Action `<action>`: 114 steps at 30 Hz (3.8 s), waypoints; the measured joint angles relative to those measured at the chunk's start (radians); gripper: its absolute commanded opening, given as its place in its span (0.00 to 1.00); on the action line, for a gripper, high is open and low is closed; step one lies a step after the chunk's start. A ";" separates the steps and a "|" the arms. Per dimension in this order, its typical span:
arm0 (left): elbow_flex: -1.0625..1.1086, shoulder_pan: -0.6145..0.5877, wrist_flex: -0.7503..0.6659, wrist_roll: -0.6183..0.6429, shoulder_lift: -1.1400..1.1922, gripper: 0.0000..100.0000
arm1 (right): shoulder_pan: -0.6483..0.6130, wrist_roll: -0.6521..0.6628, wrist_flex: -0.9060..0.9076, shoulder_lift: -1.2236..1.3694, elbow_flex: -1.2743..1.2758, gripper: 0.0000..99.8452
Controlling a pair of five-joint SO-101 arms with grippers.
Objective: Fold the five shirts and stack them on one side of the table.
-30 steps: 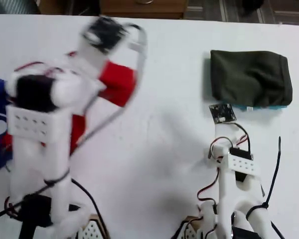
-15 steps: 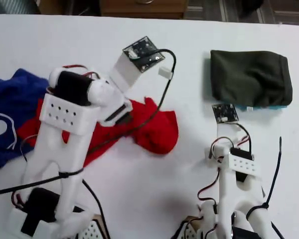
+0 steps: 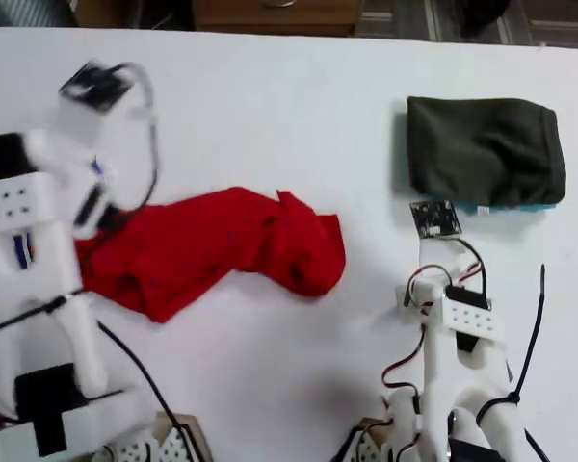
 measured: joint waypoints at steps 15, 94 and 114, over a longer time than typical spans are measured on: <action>0.344 -0.276 -0.275 -0.084 0.002 0.26 | 0.000 -0.003 0.000 0.000 0.000 0.02; -0.269 0.229 -0.095 0.356 0.002 0.03 | -0.394 -0.003 0.204 0.000 -0.203 0.26; -0.269 0.229 -0.095 0.365 0.002 0.03 | -0.663 -0.051 0.241 0.474 -0.572 0.25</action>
